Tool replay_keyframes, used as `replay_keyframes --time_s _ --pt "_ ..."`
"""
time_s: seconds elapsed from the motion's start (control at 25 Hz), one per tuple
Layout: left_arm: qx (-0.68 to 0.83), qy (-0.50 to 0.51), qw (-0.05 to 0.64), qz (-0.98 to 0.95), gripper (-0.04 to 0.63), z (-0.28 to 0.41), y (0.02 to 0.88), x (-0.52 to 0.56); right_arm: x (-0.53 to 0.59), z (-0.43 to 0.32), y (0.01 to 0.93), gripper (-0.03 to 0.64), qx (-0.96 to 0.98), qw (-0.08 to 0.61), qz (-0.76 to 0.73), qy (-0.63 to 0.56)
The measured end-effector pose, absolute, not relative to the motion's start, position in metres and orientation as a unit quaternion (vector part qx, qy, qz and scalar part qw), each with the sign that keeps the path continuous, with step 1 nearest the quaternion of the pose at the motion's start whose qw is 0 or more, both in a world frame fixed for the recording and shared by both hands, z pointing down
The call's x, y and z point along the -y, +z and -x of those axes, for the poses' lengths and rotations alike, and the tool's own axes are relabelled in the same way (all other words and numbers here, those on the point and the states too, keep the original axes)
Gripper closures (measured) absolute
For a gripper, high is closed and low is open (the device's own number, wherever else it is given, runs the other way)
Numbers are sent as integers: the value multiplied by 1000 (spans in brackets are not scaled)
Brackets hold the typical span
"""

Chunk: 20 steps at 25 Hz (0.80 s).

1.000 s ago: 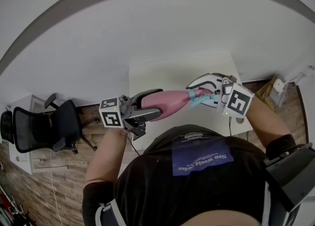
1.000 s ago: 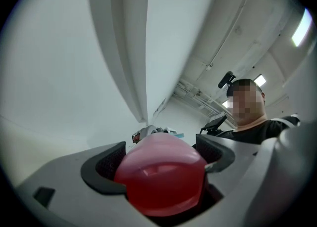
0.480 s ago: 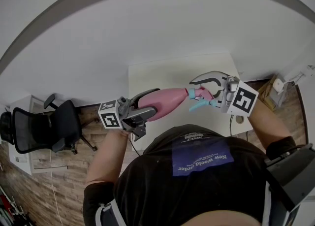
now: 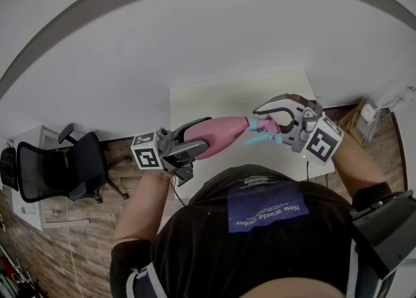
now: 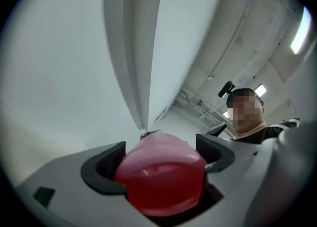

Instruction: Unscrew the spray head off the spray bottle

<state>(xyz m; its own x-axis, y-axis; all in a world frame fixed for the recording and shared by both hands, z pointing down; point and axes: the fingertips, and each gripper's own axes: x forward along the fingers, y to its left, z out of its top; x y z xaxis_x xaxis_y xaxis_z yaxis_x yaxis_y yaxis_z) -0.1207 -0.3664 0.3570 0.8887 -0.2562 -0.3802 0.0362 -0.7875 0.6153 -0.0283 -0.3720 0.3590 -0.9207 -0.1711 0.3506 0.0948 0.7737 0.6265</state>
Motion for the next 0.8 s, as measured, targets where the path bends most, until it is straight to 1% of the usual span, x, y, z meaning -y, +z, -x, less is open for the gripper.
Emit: replay_keyframes --time_s 0.28,0.44,0.56,0.6,0.64,0.72,0.76,0.8 --pt "60 -229 327 -915 140 121 360 366 366 34 354 531 907 193 -31 -373" --pt "60 -225 327 -916 140 121 361 366 365 36 356 531 890 203 -38 -406" --pt "63 -220 323 -918 140 122 361 366 364 33 359 531 893 210 -30 -397" --pt "65 -221 321 -919 140 122 362 366 363 31 360 530 904 209 -20 -373" --pt "68 -223 319 -919 141 123 362 367 360 30 361 510 920 202 -4 -336" --pt "73 -228 316 -918 140 124 361 367 357 30 357 434 963 165 30 -213" --pt "74 -231 316 -918 140 124 360 367 357 30 353 413 980 141 39 -138" --pt "73 -233 316 -917 140 124 359 367 359 29 350 407 988 121 43 -82"
